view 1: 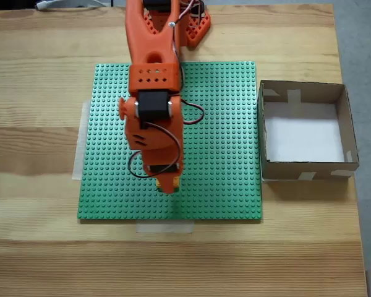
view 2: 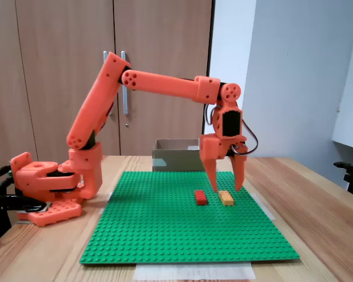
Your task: Pick the yellow lego block and put it in the box.
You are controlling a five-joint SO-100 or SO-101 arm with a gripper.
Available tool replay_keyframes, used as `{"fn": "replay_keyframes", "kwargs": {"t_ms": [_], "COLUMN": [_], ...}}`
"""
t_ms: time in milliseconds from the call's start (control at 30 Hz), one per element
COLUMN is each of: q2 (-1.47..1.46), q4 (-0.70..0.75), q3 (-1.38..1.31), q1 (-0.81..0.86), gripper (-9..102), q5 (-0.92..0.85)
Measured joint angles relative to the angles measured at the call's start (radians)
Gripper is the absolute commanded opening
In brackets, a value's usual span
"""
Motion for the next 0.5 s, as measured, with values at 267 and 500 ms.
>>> {"fn": "replay_keyframes", "kwargs": {"t_ms": [267, 500], "q2": [-0.012, -0.012], "q4": [0.002, -0.018], "q3": [0.015, 0.029], "q1": [-0.003, -0.005], "gripper": [22, 22], "q5": [0.008, 0.011]}}
